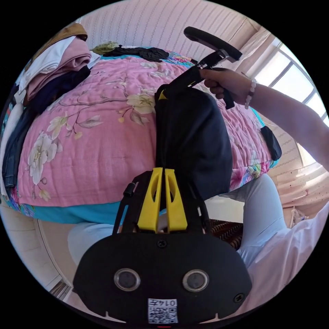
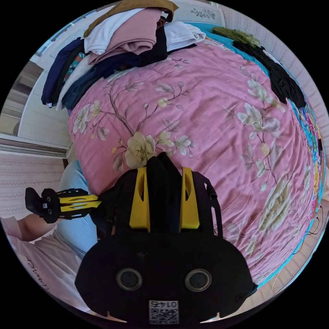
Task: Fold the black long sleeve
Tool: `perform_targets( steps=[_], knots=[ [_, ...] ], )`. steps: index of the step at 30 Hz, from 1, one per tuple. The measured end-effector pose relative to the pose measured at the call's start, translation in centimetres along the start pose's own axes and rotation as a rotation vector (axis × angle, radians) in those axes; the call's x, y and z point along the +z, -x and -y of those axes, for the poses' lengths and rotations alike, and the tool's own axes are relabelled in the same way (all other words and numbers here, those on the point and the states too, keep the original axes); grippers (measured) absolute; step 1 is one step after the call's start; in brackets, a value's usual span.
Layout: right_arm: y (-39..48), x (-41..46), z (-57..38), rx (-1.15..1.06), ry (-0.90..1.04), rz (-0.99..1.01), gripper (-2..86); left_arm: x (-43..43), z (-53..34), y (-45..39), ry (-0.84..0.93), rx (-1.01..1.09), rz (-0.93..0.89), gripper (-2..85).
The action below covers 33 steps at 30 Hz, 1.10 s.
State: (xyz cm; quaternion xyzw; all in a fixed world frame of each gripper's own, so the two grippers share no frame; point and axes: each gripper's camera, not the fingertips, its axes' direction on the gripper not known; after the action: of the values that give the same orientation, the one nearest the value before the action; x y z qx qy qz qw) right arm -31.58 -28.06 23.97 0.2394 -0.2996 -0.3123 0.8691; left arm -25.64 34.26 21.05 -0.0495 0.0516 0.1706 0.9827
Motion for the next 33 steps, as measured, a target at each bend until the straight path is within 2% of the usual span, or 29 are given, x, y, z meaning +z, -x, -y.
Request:
perform_targets(
  steps=[6,9,12,17,23,28,33],
  knots=[
    [-0.1,-1.4,2.8,-0.061,0.078,-0.031,13.5,-1.6,-1.5,-0.5,-0.089,-0.029,0.013,7.6],
    [-0.2,-3.6,2.6,-0.091,0.063,-0.041,11.8,0.4,-1.5,-0.9,-0.036,-0.050,0.017,10.1],
    [0.0,-7.3,1.2,-0.155,0.013,-0.063,6.3,1.5,-1.1,-1.8,-0.011,-0.032,0.032,9.1],
    [-0.8,-15.8,-3.1,-0.200,-0.149,-0.065,3.1,1.8,-1.1,-3.3,-0.003,0.047,-0.007,0.2],
    [-5.7,-29.1,-13.4,-0.066,-0.438,0.094,2.5,-1.2,-2.0,-7.0,-0.101,0.126,-0.002,-0.9],
    [-9.8,-40.3,-27.9,0.105,-0.710,0.132,2.7,-4.6,-2.0,-12.7,-0.163,0.311,-0.002,-1.0],
    [-14.2,-46.9,-42.6,0.339,-0.895,0.144,2.9,-5.4,-0.7,-19.3,-0.165,0.497,-0.061,-1.0]
  ],
)
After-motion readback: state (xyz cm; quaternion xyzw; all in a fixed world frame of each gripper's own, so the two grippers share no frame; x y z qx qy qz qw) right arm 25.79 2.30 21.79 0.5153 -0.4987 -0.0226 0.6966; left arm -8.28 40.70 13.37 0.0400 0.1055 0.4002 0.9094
